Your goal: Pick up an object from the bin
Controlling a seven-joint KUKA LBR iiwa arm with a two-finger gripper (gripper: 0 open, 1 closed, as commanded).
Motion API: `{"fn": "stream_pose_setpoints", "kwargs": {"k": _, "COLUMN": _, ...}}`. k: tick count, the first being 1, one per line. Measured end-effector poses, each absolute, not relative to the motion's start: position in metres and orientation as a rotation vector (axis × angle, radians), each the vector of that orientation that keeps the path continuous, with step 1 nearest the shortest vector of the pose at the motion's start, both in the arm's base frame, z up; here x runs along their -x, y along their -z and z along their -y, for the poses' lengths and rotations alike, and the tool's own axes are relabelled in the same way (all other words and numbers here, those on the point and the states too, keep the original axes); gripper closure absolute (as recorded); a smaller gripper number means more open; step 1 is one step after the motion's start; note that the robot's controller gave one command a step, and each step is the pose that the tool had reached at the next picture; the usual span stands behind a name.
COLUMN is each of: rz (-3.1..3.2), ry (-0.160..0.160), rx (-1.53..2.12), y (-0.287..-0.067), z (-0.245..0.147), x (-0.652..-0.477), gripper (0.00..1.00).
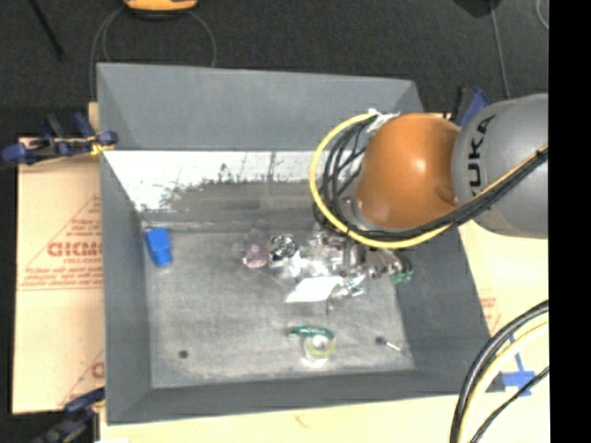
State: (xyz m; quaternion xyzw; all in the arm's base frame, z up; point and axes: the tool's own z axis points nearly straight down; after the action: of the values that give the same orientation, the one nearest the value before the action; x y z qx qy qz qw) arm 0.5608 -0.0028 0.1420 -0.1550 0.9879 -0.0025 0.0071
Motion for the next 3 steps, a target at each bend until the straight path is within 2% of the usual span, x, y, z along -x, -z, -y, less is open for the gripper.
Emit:
{"fn": "stream_pose_setpoints", "kwargs": {"k": 1, "rz": -3.007, "ry": 0.009, "rx": 0.777, "y": -0.118, "z": 0.016, "x": -0.571, "gripper": 0.0}}
{"fn": "stream_pose_setpoints", "kwargs": {"k": 2, "rz": -3.028, "ry": 0.003, "rx": 0.777, "y": -0.11, "z": 0.017, "x": -0.565, "gripper": 1.0}}
{"fn": "stream_pose_setpoints", "kwargs": {"k": 3, "rz": -3.041, "ry": 0.0, "rx": 0.778, "y": -0.107, "z": 0.017, "x": -0.562, "gripper": 0.0}}
